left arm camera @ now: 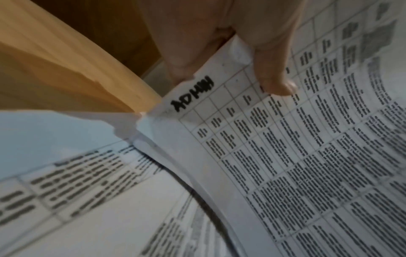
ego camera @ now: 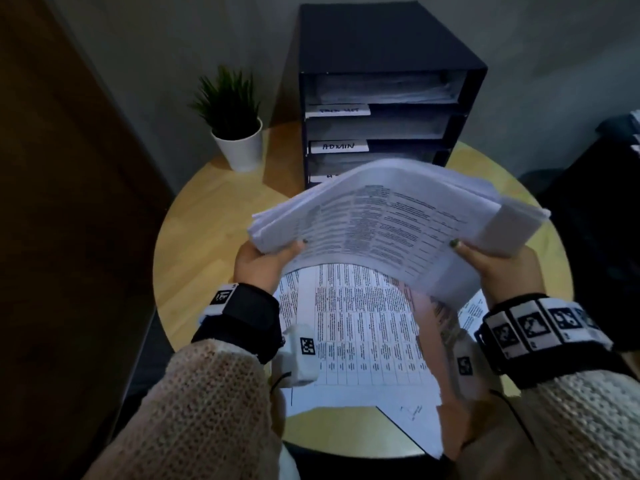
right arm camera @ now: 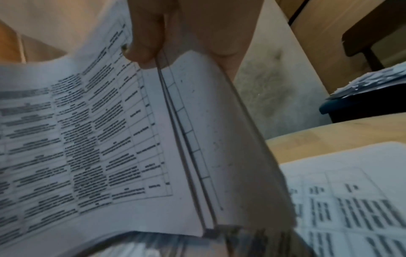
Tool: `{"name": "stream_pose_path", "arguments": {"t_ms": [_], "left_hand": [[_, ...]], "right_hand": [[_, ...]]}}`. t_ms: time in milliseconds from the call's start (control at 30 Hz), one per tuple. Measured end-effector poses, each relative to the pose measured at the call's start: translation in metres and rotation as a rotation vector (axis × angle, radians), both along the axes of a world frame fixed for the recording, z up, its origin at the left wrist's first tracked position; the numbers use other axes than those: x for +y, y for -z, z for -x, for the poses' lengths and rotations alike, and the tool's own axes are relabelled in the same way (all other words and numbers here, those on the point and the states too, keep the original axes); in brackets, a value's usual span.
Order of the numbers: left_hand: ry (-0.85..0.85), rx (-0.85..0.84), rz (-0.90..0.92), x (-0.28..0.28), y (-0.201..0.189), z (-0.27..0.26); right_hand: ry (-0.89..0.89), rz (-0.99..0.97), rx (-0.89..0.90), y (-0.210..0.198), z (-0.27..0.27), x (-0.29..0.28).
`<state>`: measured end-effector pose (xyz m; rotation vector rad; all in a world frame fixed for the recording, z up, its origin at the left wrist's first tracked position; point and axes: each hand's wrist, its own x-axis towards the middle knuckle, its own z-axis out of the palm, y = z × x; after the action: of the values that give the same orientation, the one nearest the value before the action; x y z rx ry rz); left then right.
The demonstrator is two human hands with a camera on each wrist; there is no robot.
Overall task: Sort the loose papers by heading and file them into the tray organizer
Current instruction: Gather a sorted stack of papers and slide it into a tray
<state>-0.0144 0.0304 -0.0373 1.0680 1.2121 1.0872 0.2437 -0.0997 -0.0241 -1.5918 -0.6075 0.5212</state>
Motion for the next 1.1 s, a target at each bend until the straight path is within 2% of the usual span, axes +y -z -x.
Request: {"name": "stream_pose_path", "arguments": {"t_ms": [200, 333, 533, 633, 733, 800, 900, 967, 1100], "left_hand": [[-0.044, -0.05, -0.067, 0.006, -0.011, 0.007], [0.009, -0.027, -0.094, 0.005, -0.009, 0.007], [-0.011, -0.034, -0.126, 0.003, -0.011, 0.005], [0.067, -0.075, -0.085, 0.009, -0.008, 0.009], [0.171, 0.114, -0.048, 0.01, 0.005, 0.007], [0.161, 0.208, -0.056, 0.009, 0.011, 0.007], [0.112, 0.225, -0.073, 0.004, 0.004, 0.006], [0.111, 0.188, -0.085, 0.002, -0.004, 0.007], [0.138, 0.145, -0.126, -0.001, -0.023, 0.013]], "right_hand": [[-0.008, -0.024, -0.036, -0.016, 0.0, -0.001], [-0.084, 0.026, 0.069, -0.003, -0.001, -0.002], [-0.026, -0.04, 0.062, -0.006, 0.0, 0.001], [-0.056, -0.063, 0.037, -0.009, 0.0, -0.003], [-0.09, -0.035, 0.019, -0.007, -0.001, -0.003], [-0.071, -0.054, -0.009, -0.01, -0.004, -0.001], [-0.058, -0.15, -0.077, -0.024, -0.013, 0.002], [-0.09, -0.176, -0.185, -0.04, -0.021, 0.007], [-0.175, -0.008, -0.528, -0.078, -0.037, 0.016]]}}
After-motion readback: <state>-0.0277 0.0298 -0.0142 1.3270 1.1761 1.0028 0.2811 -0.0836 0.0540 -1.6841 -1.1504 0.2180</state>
